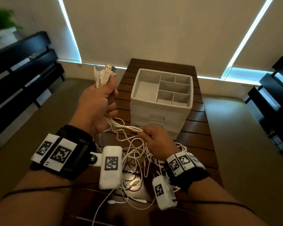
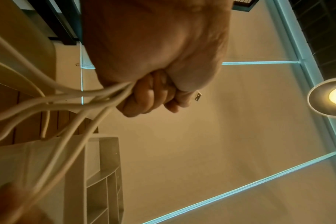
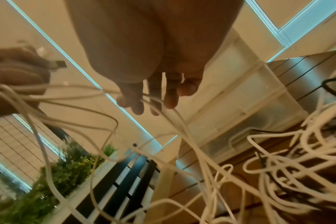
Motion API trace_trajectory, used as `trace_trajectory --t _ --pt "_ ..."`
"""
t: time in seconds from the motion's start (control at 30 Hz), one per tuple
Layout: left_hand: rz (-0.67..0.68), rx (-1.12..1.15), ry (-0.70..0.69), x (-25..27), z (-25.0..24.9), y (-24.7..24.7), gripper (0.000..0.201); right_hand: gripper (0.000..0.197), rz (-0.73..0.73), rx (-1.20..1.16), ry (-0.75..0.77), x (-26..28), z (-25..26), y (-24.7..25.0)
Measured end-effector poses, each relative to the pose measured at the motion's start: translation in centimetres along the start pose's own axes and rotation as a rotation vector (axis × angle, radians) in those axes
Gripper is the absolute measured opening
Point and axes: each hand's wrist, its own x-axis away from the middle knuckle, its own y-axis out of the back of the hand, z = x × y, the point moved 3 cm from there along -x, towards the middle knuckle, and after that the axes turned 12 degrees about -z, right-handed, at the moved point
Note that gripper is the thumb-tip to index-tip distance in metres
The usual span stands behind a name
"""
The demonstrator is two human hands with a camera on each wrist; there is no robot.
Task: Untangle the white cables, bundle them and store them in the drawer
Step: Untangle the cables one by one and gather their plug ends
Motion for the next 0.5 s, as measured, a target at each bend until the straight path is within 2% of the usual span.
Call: trace_trajectory --t 0.1,0.13,0.23,0.27,0.37,0.5 --pt "0.005 0.04 -0.017 0.1 0.1 -0.3 0.04 0.037 -0.048 -0.074 0.102 0.1 2.7 1.1" --pt "0.013 0.042 -0.018 0.3 0.2 -0.6 0.04 0.038 -0.071 -0.106 0.136 0.1 3.8 1.4" --pt "0.026 0.032 -0.008 0.9 0.6 -1.5 0.039 0.017 -0.165 -0.173 0.256 0.1 6.3 1.2" --pt "0.038 0.036 -0.005 1.0 0.6 -1.8 0.039 0.011 -0.174 -0.204 0.253 0.0 6.5 1.2" --pt "0.068 0.038 0.003 1.1 0.4 -1.8 0.04 0.006 -0.108 -0.302 0.184 0.0 6.2 1.3" --pt "0.073 -0.008 -0.027 1.2 0.2 -1.8 0.039 0.006 -0.006 -0.19 0.187 -0.2 5.6 1.5"
